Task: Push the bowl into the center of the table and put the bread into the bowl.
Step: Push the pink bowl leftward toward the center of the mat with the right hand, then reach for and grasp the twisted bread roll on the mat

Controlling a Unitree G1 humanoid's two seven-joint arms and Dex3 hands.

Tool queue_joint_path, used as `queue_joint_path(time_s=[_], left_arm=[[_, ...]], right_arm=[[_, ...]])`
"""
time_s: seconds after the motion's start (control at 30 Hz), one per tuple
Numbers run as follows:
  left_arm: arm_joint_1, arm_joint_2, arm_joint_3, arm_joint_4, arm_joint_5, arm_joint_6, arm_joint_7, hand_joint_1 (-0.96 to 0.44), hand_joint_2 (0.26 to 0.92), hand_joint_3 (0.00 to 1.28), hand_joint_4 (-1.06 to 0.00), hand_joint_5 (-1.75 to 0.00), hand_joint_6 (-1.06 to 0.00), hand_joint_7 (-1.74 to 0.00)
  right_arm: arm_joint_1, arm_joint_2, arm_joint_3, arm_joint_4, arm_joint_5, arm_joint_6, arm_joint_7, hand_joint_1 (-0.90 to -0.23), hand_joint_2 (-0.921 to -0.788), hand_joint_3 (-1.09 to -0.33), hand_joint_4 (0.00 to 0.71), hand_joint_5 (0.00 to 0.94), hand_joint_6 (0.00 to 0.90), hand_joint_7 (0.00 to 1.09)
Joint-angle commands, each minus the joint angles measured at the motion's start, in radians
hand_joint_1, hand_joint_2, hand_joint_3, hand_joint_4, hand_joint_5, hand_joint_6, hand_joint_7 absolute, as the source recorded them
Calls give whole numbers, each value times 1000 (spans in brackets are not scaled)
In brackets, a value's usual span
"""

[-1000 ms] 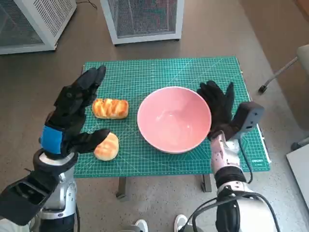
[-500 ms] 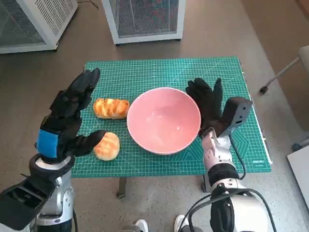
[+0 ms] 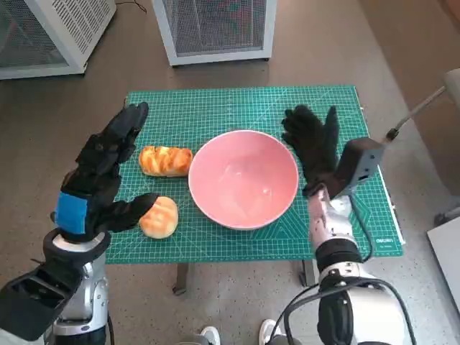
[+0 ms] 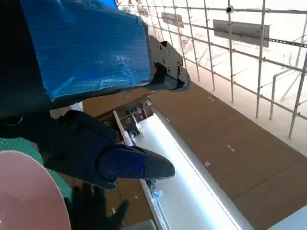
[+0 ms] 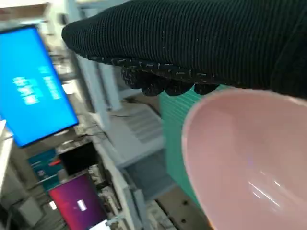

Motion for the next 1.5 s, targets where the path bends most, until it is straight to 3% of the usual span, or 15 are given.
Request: queue_joint_path(time_s=[0.03, 0.2, 0.43, 0.5, 0.57, 0.67, 0.8, 1.07, 1.5], left_arm=[[-29, 2, 0, 25, 8, -19, 3, -542, 921, 225, -314, -2, -351, -116], [-52, 1, -1, 48, 11, -29, 3, -538, 921, 226, -315, -2, -351, -109], [-55, 1, -2, 54, 11, -35, 2, -538, 921, 227, -315, -2, -353, -103], [-81, -1, -3, 73, 3, -37, 0, -539, 921, 226, -315, -1, -353, -101], [-98, -4, -5, 86, -3, -40, -3, -544, 921, 218, -314, -1, -353, -97], [-110, -11, -10, 98, -8, -48, -5, -546, 921, 212, -314, -1, -353, -93], [-125, -20, -16, 114, -10, -60, -6, -547, 921, 204, -313, 0, -358, -90], [-152, -36, -29, 146, -6, -94, -12, -549, 921, 196, -318, -2, -369, -86], [-197, -28, -31, 199, -5, -126, -30, -535, 921, 196, -316, -1, -370, -74]], right_arm=[[7, -9, 16, -37, 6, -124, 88, -537, -921, -716, 336, 5, 108, 579], [19, -21, 23, -83, 31, -242, 202, -544, -921, -742, 336, 3, 50, 647], [18, -23, 24, -77, 46, -259, 227, -551, -921, -751, 336, 3, 29, 673], [69, -10, 45, -232, 112, -325, 360, -561, -921, -745, 339, 4, 29, 679], [113, 0, 67, -351, 163, -351, 444, -588, -921, -728, 346, 7, 35, 691], [152, 8, 92, -441, 206, -336, 489, -614, -921, -694, 348, 8, 35, 706], [209, 11, 134, -558, 231, -310, 513, -625, -921, -667, 342, 4, 17, 739], [306, -1, 198, -749, 233, -252, 495, -597, -921, -660, 328, 0, 0, 770], [349, -19, 219, -854, 250, -181, 477, -589, -921, -633, 328, 1, -1, 789]])
